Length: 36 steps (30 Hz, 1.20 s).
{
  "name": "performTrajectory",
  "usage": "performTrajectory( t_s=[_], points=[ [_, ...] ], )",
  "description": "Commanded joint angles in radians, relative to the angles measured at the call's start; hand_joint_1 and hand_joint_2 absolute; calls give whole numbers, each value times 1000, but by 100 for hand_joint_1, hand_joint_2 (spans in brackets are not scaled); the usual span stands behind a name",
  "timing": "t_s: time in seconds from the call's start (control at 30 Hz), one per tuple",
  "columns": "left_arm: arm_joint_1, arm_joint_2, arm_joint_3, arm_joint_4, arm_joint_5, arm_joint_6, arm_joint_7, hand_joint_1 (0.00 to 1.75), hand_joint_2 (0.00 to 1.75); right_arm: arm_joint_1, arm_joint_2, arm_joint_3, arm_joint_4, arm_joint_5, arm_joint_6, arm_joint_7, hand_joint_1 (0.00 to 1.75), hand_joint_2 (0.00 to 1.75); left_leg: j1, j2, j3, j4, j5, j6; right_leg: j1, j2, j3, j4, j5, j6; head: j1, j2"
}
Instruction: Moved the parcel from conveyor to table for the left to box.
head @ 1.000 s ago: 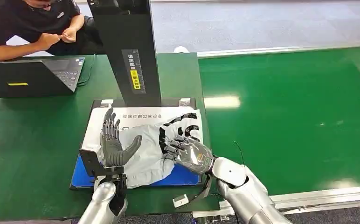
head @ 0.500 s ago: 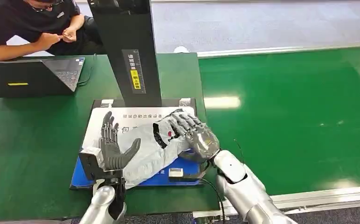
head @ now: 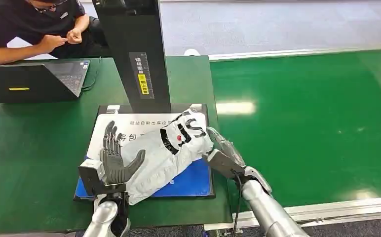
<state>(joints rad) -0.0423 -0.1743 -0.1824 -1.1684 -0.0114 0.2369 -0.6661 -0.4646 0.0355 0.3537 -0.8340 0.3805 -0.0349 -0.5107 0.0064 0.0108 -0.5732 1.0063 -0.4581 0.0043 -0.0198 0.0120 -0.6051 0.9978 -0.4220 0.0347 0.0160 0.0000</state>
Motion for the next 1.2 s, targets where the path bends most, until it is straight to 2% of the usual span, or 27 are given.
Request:
performTrajectory(
  t_s=[0.03,0.17,0.43,0.6,0.8,1.2],
  points=[
    [2,24,46,-13,-2,-5,3,0,175,297,-93,-187,-591,-371,339,-46,0,175,0,-5,-1,0,0,0,0,-5,0,0,-1,-1,1,0],
    [20,18,67,-38,-10,3,7,0,175,397,-47,-307,-754,-431,386,-63,0,175,0,-6,-3,0,0,-1,0,-6,-2,1,-2,-2,0,0],
    [23,15,73,-41,-14,0,8,0,175,404,-33,-328,-752,-419,408,-73,0,175,0,-2,-1,-1,-1,-1,0,-3,-1,0,-1,-2,0,0],
    [32,8,80,-47,-40,-6,12,0,175,480,36,-417,-804,-400,439,-82,0,175,0,-3,-1,-1,0,-1,0,-4,-1,-1,-1,-2,0,0],
    [13,3,73,-43,-69,-13,23,0,175,514,69,-422,-834,-326,400,-72,0,175,0,-3,0,-1,-1,-1,0,-4,0,0,-1,-3,0,0],
    [18,8,75,-47,-71,-18,24,0,175,519,71,-411,-820,-297,401,-89,0,175,0,-2,-1,-1,0,-1,0,-2,-1,0,0,-2,1,0]
  ],
)
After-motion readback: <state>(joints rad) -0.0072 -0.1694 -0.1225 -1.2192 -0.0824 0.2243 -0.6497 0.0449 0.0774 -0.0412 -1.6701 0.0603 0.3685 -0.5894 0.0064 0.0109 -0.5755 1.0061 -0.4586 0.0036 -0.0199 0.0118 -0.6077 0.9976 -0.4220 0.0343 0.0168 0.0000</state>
